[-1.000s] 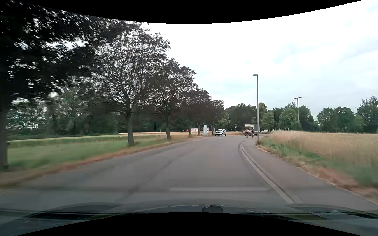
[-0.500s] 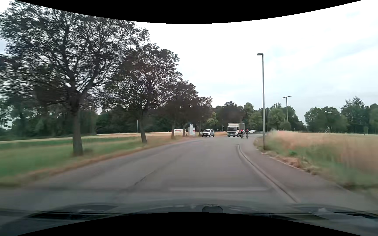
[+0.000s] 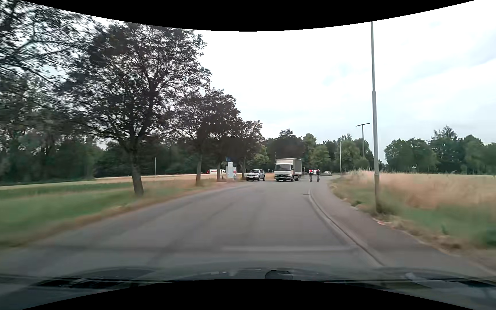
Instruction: Follow the waypoints while adhering to traffic rules and regulations
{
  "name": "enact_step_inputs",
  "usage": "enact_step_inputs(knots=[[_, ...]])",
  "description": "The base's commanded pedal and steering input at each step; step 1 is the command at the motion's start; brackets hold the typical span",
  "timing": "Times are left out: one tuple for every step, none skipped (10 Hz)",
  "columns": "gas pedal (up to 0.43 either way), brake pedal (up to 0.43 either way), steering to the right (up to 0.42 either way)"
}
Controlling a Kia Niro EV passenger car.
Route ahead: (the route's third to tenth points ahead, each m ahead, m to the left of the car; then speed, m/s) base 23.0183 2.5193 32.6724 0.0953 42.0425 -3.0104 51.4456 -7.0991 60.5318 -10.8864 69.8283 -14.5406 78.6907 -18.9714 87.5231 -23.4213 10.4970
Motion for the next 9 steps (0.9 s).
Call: enact_step_inputs(knots=[[0.0, 0.0, 0.054], [0.0, 0.0, 0.051], [0.0, 0.0, 0.049], [0.059, 0.0, 0.049], [0.079, 0.0, 0.05], [0.087, 0.0, 0.051], [0.087, 0.0, 0.051], [0.087, 0.0, 0.051], [0.087, 0.0, 0.05]])
